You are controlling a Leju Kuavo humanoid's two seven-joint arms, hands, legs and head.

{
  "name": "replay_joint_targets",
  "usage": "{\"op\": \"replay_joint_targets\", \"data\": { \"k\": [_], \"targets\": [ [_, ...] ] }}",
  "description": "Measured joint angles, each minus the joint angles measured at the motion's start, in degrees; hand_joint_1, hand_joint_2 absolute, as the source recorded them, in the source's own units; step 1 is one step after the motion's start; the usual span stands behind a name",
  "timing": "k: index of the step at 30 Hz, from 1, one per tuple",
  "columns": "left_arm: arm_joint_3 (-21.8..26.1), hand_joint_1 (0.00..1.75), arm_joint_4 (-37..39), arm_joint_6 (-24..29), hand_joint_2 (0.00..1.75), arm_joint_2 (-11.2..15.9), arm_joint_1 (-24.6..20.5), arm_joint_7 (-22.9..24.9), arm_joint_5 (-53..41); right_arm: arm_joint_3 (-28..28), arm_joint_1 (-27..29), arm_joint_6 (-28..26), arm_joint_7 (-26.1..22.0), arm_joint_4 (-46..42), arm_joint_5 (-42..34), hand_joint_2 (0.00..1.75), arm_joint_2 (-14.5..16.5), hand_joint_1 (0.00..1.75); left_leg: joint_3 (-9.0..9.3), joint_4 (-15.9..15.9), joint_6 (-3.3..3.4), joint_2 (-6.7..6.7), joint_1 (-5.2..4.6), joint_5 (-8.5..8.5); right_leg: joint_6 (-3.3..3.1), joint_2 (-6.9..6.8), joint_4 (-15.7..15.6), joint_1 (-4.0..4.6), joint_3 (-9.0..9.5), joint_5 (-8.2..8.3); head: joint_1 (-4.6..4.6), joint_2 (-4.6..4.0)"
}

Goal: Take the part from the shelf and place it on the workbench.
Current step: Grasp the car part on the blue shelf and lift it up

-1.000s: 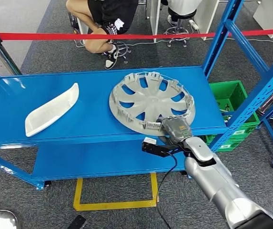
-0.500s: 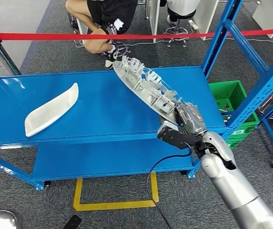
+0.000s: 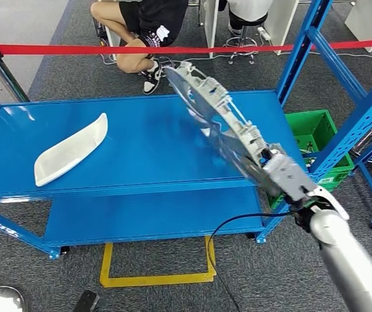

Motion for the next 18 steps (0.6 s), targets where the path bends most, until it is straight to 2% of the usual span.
{"op": "replay_joint_targets", "data": {
  "k": [3,7,9,12,15,18],
  "targets": [
    [1.84,0.0,0.0,-5.85,1.75,0.53,0.07,0.21,1.52,-2.46,5.77,8.5,-1.84,-3.65,-17.52,0.0,-2.91,1.75,-0.01,0.0,-0.06,0.0,-0.01,-0.07,0.02,0.04,0.0,0.0,0.02,-0.01,-0.01,0.0],
    [4.28,0.0,0.0,-12.25,1.75,1.17,0.13,1.41,3.79,-2.65,11.93,12.94,-3.13,-5.89,-26.47,0.0,-3.11,1.75,-0.1,-0.02,-0.11,0.0,0.02,-0.1,0.01,0.06,0.09,0.04,-0.06,-0.06,-0.02,0.0],
    [5.6,0.0,0.0,-12.43,1.75,1.56,0.12,3.18,4.84,-1.6,12.02,13.12,-2.64,-5.71,-29.09,0.0,-1.53,1.75,-0.12,-0.03,-0.18,0.02,0.03,-0.11,-0.06,0.12,0.19,0.08,-0.16,-0.09,-0.01,0.0],
    [7.44,0.0,0.0,-11.19,1.75,2.11,0.09,5.33,5.76,0.93,10.02,11.35,-2.09,-4.52,-31.98,0.0,2.62,1.75,-0.11,-0.03,-0.33,0.04,0.08,-0.02,-0.16,0.17,0.32,0.09,-0.28,-0.1,-0.02,0.0],
    [8.57,0.0,0.0,-10.41,1.75,2.64,0.19,5.43,5.95,3.27,8.33,9.39,-2.84,-3.59,-32.65,0.0,6.7,1.75,-0.11,-0.03,-0.41,0.03,0.16,0.07,-0.24,0.07,0.4,0.13,-0.29,-0.12,-0.02,0.0],
    [9.21,0.0,0.0,-10.13,1.75,3.2,0.32,4.92,5.78,5.24,7.22,8.26,-3.31,-3.34,-32.94,0.0,9.43,1.75,-0.11,-0.03,-0.47,0.01,0.18,0.11,-0.29,0.06,0.45,0.16,-0.28,-0.13,-0.03,0.0]
  ]
}}
